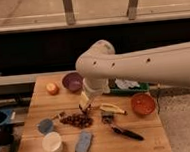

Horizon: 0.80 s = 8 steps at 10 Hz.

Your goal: Place grapes in purple bowl

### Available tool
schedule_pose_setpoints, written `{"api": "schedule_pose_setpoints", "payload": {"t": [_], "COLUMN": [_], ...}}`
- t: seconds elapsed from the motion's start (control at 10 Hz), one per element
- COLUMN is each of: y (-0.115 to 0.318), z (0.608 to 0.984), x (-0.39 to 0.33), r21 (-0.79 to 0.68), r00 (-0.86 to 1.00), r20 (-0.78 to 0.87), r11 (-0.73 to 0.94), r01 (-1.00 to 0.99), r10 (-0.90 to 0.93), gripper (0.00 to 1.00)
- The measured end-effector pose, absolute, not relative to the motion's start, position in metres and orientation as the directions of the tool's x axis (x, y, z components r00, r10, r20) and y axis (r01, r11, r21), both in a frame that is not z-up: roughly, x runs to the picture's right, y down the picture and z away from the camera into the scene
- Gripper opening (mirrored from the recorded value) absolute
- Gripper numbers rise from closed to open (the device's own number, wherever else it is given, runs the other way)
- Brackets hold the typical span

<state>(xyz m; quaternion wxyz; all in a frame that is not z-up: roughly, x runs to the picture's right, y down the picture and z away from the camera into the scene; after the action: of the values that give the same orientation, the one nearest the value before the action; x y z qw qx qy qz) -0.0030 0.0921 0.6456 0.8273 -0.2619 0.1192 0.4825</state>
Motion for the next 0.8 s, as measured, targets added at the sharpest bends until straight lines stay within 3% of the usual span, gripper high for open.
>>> {"api": "schedule_pose_setpoints", "payload": {"t": [0.3,0.8], "y": [0.125,0.143], "z": [0.675,0.691], "x": [-0.024,-0.052], "r21": [-0.357,-0.418], "r00": [0.544,0.589], "r20": [-0.468,-0.468], "r11": [0.414,0.422], "r01": [-0.837,-0.805], "r10": [0.697,0.659], "gripper": [0.8,0.8]}}
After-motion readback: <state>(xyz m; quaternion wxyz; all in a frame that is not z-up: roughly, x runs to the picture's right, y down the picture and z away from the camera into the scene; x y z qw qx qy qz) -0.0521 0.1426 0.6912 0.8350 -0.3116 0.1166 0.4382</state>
